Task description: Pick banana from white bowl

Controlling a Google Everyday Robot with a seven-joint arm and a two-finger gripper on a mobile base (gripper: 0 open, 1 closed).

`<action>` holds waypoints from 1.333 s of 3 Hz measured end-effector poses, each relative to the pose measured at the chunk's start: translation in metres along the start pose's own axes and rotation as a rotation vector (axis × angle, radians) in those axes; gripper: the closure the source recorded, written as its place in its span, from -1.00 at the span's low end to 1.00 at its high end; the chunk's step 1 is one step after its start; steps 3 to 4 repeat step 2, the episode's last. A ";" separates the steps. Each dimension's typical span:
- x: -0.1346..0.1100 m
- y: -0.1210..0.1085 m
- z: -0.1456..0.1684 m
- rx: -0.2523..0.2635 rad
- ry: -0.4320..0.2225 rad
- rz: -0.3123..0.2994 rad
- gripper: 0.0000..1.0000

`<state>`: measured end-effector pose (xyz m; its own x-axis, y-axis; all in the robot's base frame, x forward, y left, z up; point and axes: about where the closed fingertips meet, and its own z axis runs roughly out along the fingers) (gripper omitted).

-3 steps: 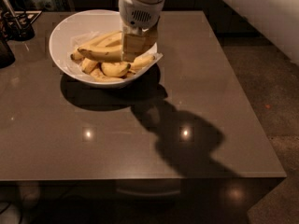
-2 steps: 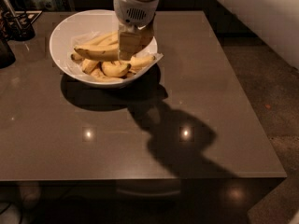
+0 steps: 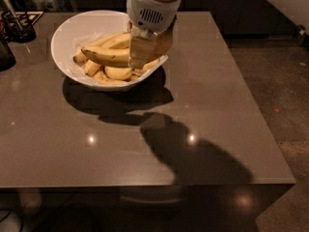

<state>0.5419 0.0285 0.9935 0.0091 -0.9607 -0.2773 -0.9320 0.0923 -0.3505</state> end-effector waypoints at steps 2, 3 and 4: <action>0.026 0.055 -0.016 -0.010 0.007 0.154 1.00; 0.026 0.055 -0.016 -0.010 0.007 0.154 1.00; 0.026 0.055 -0.016 -0.010 0.007 0.154 1.00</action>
Offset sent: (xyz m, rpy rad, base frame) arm -0.0846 -0.0386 -0.0255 0.0713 0.0891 -0.2084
